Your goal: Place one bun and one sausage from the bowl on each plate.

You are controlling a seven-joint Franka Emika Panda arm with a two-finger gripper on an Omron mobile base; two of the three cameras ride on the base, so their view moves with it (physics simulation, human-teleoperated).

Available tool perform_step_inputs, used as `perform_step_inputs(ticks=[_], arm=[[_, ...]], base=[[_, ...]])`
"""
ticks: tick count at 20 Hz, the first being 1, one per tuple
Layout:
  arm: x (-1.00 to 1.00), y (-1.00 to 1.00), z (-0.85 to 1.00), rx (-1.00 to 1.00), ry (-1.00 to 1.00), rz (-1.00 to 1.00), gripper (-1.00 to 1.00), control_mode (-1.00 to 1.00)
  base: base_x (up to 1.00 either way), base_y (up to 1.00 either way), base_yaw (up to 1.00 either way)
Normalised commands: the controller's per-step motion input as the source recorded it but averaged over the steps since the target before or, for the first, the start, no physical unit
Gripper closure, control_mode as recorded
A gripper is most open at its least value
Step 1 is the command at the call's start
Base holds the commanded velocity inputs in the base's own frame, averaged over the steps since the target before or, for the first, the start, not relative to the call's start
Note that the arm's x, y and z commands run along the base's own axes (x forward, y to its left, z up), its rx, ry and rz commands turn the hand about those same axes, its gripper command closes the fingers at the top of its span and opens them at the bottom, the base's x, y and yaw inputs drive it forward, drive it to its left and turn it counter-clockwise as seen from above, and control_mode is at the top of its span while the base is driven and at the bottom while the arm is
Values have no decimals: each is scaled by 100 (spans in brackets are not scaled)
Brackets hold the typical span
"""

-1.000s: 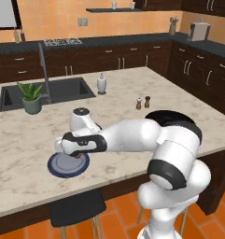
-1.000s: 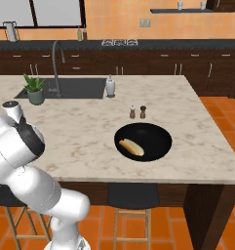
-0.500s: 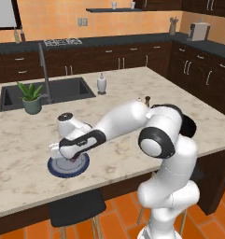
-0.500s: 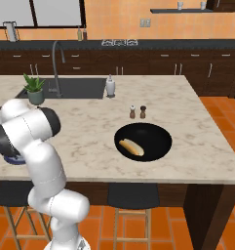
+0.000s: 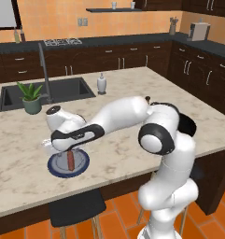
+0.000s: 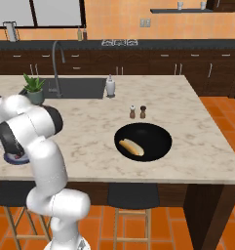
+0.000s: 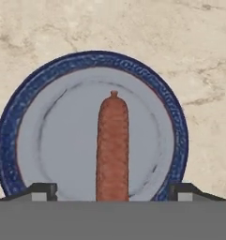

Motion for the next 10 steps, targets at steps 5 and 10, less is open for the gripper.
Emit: perform_step_inputs(ticks=[5, 10], arm=[[-100, -98, 57, 8, -16, 0, -100, -100], [-100, -100, 51, 13, -19, 1, -100, -100]], base=[[0, 0, 0], [0, 0, 0]])
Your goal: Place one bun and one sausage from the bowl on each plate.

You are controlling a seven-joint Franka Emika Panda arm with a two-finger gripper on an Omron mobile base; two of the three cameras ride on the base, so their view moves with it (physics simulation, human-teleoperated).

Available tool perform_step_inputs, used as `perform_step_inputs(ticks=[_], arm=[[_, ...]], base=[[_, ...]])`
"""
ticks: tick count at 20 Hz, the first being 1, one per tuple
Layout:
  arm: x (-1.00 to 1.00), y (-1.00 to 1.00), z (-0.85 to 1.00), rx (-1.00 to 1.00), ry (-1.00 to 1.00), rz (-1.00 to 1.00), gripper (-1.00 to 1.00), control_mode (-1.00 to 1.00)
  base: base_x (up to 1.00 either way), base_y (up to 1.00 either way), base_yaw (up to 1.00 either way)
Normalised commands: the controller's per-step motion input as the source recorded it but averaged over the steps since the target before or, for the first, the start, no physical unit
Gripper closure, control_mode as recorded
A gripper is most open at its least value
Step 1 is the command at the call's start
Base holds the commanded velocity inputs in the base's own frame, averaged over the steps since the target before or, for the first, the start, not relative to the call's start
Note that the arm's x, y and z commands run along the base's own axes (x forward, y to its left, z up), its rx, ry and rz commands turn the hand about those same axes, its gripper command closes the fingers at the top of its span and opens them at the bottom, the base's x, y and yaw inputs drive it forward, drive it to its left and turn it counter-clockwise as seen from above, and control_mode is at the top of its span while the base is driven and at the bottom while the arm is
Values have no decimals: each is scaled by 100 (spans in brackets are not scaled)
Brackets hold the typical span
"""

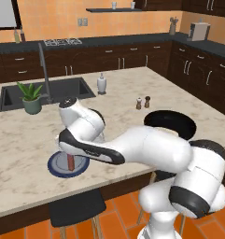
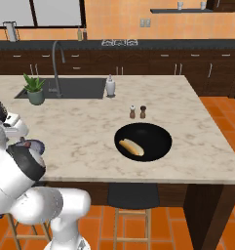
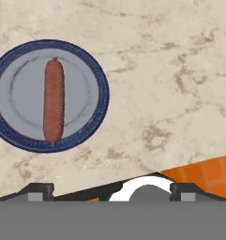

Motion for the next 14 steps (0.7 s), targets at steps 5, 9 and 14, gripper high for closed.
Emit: perform_step_inputs(ticks=[5, 9, 14], arm=[[-88, -100, 50, 26, -16, 0, -100, -100], [0, 0, 0, 0, 0, 0, -100, 100], [0, 0, 0, 0, 0, 0, -100, 100]], base=[[0, 0, 0], [-21, -100, 0], [-7, -100, 0]])
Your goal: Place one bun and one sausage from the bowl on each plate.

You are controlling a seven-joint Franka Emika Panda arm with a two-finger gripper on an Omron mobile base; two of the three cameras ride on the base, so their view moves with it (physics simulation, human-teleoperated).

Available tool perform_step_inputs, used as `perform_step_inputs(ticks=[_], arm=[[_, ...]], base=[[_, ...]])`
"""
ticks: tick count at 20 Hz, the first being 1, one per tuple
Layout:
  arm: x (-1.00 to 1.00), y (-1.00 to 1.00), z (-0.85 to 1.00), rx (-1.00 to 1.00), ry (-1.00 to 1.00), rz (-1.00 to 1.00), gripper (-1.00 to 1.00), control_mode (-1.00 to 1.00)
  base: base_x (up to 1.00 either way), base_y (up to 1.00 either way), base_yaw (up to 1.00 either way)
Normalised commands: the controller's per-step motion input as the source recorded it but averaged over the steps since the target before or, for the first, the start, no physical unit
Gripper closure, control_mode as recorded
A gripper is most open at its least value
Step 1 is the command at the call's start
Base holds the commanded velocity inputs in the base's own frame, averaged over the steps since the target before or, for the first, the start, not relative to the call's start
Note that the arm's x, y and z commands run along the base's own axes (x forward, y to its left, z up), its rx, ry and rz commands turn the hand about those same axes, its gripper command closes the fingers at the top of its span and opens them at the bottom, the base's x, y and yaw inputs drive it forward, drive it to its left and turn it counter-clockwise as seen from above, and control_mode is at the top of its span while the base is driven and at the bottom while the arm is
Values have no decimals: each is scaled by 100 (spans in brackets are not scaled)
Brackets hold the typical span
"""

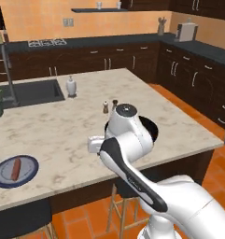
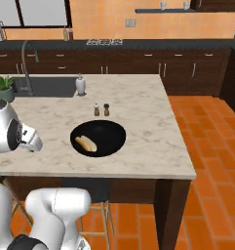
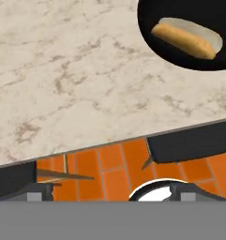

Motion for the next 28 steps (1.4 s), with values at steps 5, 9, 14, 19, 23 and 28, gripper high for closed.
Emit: perform_step_inputs(ticks=[5, 9, 14, 19, 23, 28], arm=[[0, 0, 0, 0, 0, 0, -100, 100], [0, 0, 0, 0, 0, 0, -100, 100], [0, 0, 0, 0, 0, 0, -100, 100], [0, 0, 0, 0, 0, 0, -100, 100], [0, 0, 0, 0, 0, 0, -100, 100], [80, 20, -2, -2, 6, 17, -100, -100]], base=[[-2, -100, 1], [8, -79, 40], [26, -63, 43], [77, -37, 6], [75, 27, 9], [0, 0, 0]])
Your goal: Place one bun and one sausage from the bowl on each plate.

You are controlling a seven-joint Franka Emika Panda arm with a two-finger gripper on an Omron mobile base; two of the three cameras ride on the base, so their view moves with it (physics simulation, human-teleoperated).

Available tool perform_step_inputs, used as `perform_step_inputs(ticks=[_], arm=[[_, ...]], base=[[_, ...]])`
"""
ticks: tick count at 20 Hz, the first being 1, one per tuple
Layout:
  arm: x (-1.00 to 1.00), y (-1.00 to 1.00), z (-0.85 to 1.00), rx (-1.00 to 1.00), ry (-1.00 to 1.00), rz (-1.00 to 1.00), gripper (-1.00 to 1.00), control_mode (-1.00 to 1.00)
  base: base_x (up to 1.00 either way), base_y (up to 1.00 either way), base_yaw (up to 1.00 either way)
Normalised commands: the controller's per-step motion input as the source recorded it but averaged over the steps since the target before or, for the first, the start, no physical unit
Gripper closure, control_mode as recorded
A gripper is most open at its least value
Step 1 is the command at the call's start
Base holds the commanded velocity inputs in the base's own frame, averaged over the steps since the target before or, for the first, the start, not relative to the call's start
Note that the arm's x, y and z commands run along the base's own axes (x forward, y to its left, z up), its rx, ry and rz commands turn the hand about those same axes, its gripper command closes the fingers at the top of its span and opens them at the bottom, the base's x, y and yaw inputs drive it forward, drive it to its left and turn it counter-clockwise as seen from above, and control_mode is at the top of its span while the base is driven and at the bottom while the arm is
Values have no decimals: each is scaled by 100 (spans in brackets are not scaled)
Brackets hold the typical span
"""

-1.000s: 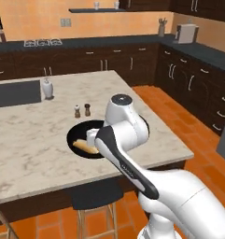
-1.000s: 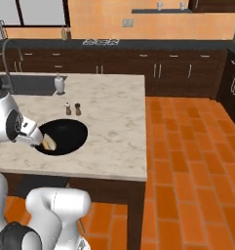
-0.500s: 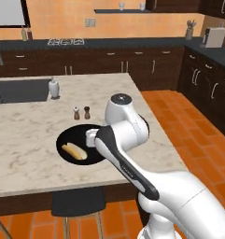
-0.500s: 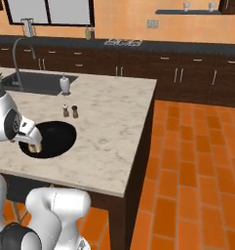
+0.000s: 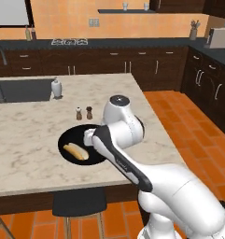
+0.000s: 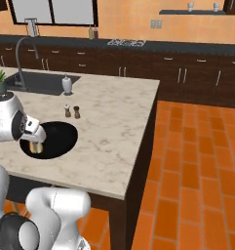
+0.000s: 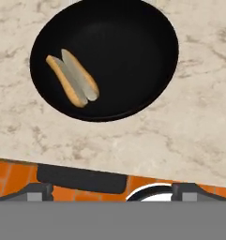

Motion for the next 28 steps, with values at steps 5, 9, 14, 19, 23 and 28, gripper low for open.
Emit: perform_step_inputs(ticks=[5, 9, 14, 19, 23, 28], arm=[[100, 18, -31, -4, 30, 30, -100, -100], [90, 81, -53, -14, 21, 23, -100, -100], [46, 40, -21, -5, 3, 8, -100, -100], [17, 26, -74, -15, 3, 1, -100, -100], [4, 3, -43, -3, 0, 0, -100, -100], [18, -2, -30, -4, 0, 0, -100, -100]], base=[[0, 0, 0], [0, 0, 0], [0, 0, 0], [0, 0, 0], [0, 0, 0], [0, 0, 0]])
